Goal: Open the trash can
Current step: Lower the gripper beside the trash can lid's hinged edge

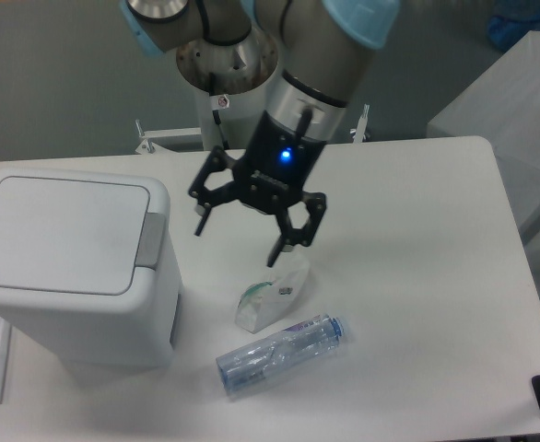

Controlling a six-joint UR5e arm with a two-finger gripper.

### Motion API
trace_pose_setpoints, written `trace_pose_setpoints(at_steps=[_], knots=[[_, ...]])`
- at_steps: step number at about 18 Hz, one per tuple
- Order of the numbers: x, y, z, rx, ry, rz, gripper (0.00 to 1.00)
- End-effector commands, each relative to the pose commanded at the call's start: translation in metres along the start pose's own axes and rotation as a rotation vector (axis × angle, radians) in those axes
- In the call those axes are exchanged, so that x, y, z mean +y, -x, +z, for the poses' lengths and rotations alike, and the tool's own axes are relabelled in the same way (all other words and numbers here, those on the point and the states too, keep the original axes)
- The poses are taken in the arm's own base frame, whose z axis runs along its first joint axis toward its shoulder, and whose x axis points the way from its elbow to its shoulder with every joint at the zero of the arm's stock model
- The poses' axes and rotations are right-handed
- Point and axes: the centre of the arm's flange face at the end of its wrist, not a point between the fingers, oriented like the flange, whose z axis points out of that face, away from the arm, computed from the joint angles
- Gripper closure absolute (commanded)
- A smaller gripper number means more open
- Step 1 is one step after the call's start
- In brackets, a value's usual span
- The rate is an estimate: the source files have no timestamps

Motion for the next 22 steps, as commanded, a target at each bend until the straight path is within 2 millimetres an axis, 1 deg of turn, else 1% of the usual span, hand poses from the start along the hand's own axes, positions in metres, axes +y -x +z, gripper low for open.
trace_pose_setpoints(at_steps=[5,8,19,22], knots=[[0.002,0.0,0.001,0.001,0.004,-0.006,0.0],[0.013,-0.003,0.005,-0.001,0.02,-0.015,0.0],[0.013,-0.006,0.003,0.001,0.018,-0.036,0.0],[0.012,-0.008,0.006,0.003,0.021,-0.053,0.0]])
